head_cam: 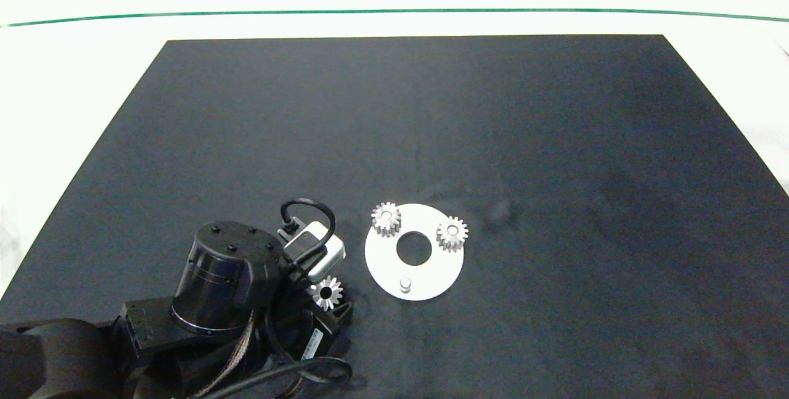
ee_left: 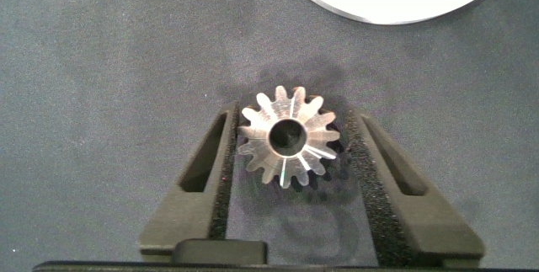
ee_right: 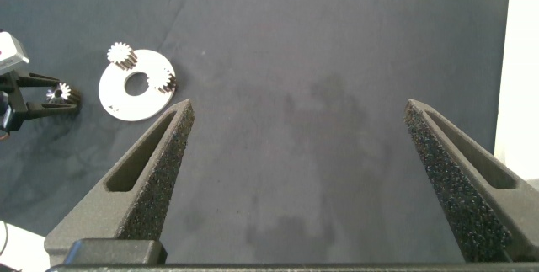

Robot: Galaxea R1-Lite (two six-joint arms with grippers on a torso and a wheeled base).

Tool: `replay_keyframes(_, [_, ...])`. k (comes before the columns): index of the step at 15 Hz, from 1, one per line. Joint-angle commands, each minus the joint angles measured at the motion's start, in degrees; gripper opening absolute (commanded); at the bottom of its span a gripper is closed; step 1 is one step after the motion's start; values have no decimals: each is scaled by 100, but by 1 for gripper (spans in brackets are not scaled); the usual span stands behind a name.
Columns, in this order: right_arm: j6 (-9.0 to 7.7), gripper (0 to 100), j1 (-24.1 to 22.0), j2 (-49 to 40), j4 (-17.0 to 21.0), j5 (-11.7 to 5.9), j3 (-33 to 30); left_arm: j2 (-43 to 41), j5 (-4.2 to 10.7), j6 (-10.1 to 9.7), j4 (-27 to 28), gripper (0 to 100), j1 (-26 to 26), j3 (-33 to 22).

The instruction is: Install three planetary gears onto the carrier pins

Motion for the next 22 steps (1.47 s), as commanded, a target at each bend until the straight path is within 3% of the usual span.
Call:
replay_keyframes(1, [-3, 100, 0, 15, 18, -12, 0, -3, 8, 8, -13, 41, -4, 3])
replay_keyframes(7, [-11, 100, 0, 15, 18, -12, 9, -21, 8, -19, -40, 29, 5, 56])
replay_keyframes(10, [-11, 100, 0, 6, 18, -21, 9, -65, -9, 104, 13, 25, -4, -366])
replay_keyframes(11, [-11, 100, 0, 6, 18, -30, 9, -65, -9, 227, 57, 25, -22, -524])
replay_keyframes(13, [-20, 100, 0, -29, 10, -38, -9, -109, -9, 526, 400, 25, -48, -885])
replay_keyframes(15, [-82, 100, -9, -55, 10, -38, -18, -223, -9, 526, 769, 25, -154, -1183])
replay_keyframes(18, [-152, 100, -9, -64, 10, -38, 0, -583, -9, 535, 1613, 25, -751, -1561])
replay_keyframes(22, [-161, 100, -9, -64, 10, -38, 9, -478, -1, 544, 1788, 25, -1243, -1834])
